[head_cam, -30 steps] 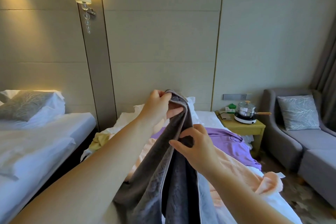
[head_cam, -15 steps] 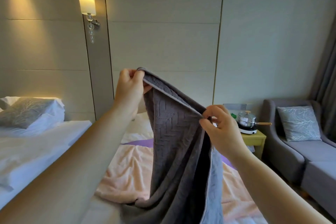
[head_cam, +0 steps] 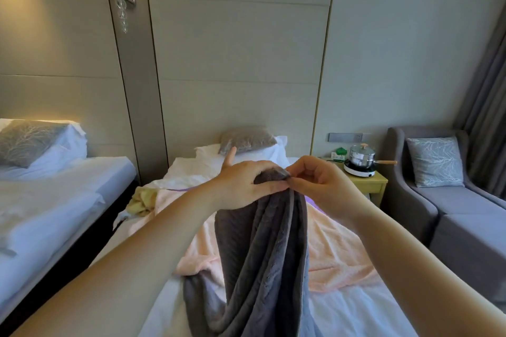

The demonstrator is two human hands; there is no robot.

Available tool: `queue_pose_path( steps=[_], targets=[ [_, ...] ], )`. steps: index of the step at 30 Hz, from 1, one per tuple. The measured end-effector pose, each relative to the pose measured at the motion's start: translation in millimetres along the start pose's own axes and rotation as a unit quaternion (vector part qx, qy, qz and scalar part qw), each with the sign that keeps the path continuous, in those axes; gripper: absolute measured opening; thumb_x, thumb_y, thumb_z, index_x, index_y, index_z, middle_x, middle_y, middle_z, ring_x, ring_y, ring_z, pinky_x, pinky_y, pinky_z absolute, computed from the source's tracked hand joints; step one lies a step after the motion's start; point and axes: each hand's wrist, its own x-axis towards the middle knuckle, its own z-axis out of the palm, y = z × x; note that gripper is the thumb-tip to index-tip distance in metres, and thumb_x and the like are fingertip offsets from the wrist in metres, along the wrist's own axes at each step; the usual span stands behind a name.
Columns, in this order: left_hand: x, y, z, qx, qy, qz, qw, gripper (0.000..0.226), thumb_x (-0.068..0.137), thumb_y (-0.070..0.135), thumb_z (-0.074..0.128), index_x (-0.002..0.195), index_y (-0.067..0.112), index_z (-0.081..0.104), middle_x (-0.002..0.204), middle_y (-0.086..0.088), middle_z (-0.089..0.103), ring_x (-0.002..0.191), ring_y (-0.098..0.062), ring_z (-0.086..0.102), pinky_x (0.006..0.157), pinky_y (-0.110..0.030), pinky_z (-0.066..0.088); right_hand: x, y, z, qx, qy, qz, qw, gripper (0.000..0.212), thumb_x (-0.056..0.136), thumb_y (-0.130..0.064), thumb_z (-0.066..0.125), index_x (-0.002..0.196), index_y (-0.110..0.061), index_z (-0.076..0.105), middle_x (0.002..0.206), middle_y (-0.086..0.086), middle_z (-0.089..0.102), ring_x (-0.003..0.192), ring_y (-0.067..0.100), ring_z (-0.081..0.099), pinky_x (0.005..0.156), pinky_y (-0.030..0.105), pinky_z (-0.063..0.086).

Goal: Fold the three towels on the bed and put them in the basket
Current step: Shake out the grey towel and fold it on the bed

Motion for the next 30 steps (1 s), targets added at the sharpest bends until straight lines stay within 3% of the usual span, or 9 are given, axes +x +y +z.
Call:
queue_pose_path(
  steps=[2, 3, 4, 6, 10, 16, 23, 26, 30],
  targets=[
    [0, 0, 3, -0.076, -0.035, 0.016, 0.996, 0.003, 0.088, 0.052, 0.055, 0.089, 0.055, 0.056, 0.088, 0.037, 0.060, 0.094, 0.015, 0.048, 0.105, -0.029, 0.026, -8, 4, -2, 0.014, 0.003, 0.003, 1.000, 0.002, 0.087, -0.003, 0.062, 0.088, -0.004, 0.064, 0.090, 0.019, 0.069, 0.081, 0.027, 0.061, 0.085, 0.046, 0.051],
    [0, 1, 5, -0.122, -0.042, 0.027, 0.991, 0.009, 0.089, 0.043, 0.060, 0.086, 0.051, 0.059, 0.084, 0.034, 0.062, 0.087, 0.013, 0.053, 0.091, -0.018, 0.036, -13, 6, -3, 0.018, 0.009, 0.003, 1.000, 0.004, 0.086, -0.002, 0.063, 0.087, -0.005, 0.064, 0.089, 0.015, 0.069, 0.081, 0.021, 0.063, 0.084, 0.040, 0.051],
    [-1, 1, 7, -0.158, -0.042, 0.033, 0.986, 0.012, 0.089, 0.036, 0.063, 0.086, 0.047, 0.061, 0.085, 0.029, 0.065, 0.085, 0.010, 0.056, 0.082, -0.012, 0.039, -18, 9, -2, 0.018, 0.019, 0.002, 1.000, 0.006, 0.085, -0.001, 0.064, 0.087, -0.007, 0.065, 0.089, 0.010, 0.070, 0.081, 0.016, 0.063, 0.083, 0.033, 0.052],
    [0, 1, 12, -0.181, -0.012, 0.036, 0.983, 0.008, 0.090, 0.029, 0.064, 0.089, 0.037, 0.064, 0.091, 0.018, 0.068, 0.089, 0.002, 0.061, 0.081, -0.013, 0.042, -27, 18, 2, 0.002, 0.041, 0.007, 0.999, 0.012, 0.082, 0.000, 0.067, 0.089, -0.010, 0.067, 0.093, 0.006, 0.070, 0.083, 0.010, 0.065, 0.080, 0.020, 0.052],
    [2, 4, 16, -0.196, 0.039, 0.055, 0.978, 0.010, 0.092, 0.025, 0.061, 0.088, 0.035, 0.062, 0.089, 0.020, 0.065, 0.091, 0.003, 0.059, 0.085, -0.012, 0.042, -44, 38, 14, -0.044, 0.063, 0.021, 0.997, 0.019, 0.081, -0.003, 0.070, 0.087, -0.020, 0.068, 0.098, 0.007, 0.065, 0.079, 0.001, 0.062, 0.074, 0.012, 0.050],
    [2, 8, 10, -0.196, 0.126, 0.052, 0.971, 0.019, 0.092, 0.023, 0.061, 0.085, 0.039, 0.054, 0.086, 0.022, 0.058, 0.085, 0.015, 0.052, 0.078, -0.003, 0.034, -50, 50, 31, -0.080, 0.041, 0.036, 0.995, 0.020, 0.079, -0.020, 0.074, 0.090, -0.034, 0.065, 0.096, -0.007, 0.062, 0.083, 0.005, 0.061, 0.076, 0.014, 0.050],
    [-2, 3, -17, -0.221, 0.233, 0.052, 0.946, 0.003, 0.092, 0.017, 0.061, 0.091, 0.019, 0.059, 0.081, 0.017, 0.058, 0.077, 0.012, 0.053, 0.073, -0.005, 0.036, -47, 45, 42, -0.164, -0.017, 0.037, 0.986, 0.009, 0.080, -0.032, 0.073, 0.086, -0.036, 0.067, 0.100, -0.012, 0.056, 0.088, 0.000, 0.056, 0.079, 0.009, 0.044],
    [0, -1, -33, -0.221, 0.287, 0.032, 0.932, 0.010, 0.092, 0.022, 0.061, 0.087, 0.029, 0.055, 0.079, 0.015, 0.057, 0.073, 0.011, 0.051, 0.069, -0.007, 0.036, -46, 41, 46, -0.210, -0.020, 0.030, 0.977, 0.012, 0.080, -0.039, 0.071, 0.091, -0.036, 0.068, 0.095, -0.018, 0.055, 0.083, -0.009, 0.050, 0.069, 0.002, 0.036],
    [2, -1, -40, -0.242, 0.326, 0.012, 0.914, 0.017, 0.091, 0.023, 0.062, 0.082, 0.032, 0.052, 0.075, 0.013, 0.055, 0.067, 0.010, 0.049, 0.064, -0.007, 0.036, -40, 38, 61, -0.155, -0.018, 0.028, 0.987, 0.023, 0.076, -0.034, 0.076, 0.097, -0.030, 0.069, 0.095, -0.016, 0.053, 0.085, -0.011, 0.050, 0.071, 0.001, 0.036]
  ],
)
